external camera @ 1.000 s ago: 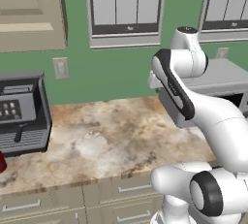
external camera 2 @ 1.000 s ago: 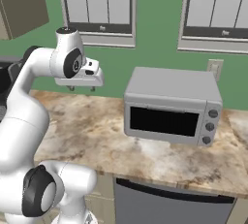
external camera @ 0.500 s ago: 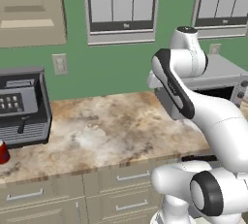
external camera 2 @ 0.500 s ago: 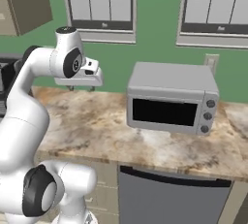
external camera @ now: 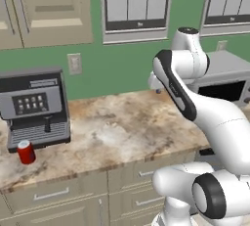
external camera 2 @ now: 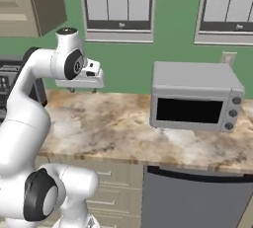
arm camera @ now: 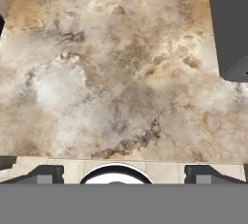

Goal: Four empty soda cans are scattered around the kitchen. Gather all the cans and cluster them next to the stove for recycling.

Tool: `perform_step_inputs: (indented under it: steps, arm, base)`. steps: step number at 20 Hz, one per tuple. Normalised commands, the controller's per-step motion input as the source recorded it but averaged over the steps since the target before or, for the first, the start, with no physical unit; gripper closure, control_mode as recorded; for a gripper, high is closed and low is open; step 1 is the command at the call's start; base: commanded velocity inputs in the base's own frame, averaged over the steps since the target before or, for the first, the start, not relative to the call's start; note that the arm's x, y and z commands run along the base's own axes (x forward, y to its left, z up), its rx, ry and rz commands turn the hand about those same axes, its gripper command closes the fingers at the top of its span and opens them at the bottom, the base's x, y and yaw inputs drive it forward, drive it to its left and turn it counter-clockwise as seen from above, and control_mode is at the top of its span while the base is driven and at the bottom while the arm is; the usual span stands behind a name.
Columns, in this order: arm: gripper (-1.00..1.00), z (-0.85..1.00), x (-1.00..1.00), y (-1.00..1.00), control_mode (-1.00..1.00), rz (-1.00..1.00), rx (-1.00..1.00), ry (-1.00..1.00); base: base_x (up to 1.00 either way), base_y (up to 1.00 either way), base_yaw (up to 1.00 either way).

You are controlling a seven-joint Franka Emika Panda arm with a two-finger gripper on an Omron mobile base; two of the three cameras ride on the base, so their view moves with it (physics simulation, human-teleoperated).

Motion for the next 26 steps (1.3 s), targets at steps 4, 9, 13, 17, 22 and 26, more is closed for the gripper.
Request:
perform_step_inputs:
  steps: [4, 9, 13, 17, 22, 26]
  arm:
    - [-1.0, 0.0, 0.0, 0.0, 1.0, 0.0, 0.0, 0.0]
    - [-1.0, 0.0, 0.0, 0.0, 1.0, 0.0, 0.0, 0.0]
    - [-1.0, 0.0, 0.0, 0.0, 1.0, 0.0, 0.0, 0.0]
    - [-1.0, 0.0, 0.0, 0.0, 1.0, 0.0, 0.0, 0.0]
    - [-1.0, 0.0, 0.0, 0.0, 1.0, 0.0, 0.0, 0.0]
    - [-1.0, 0.0, 0.0, 0.0, 1.0, 0.0, 0.0, 0.0]
  base:
    - [-0.27, 0.65, -0.07]
    - [-0.24, 0.72, 0.0]
    - [-0.13, 0.72, 0.0]
    - [-0.13, 0.67, -0.01]
    - [-0.09, 0.61, 0.0]
    - [-0.01, 0.53, 0.0]
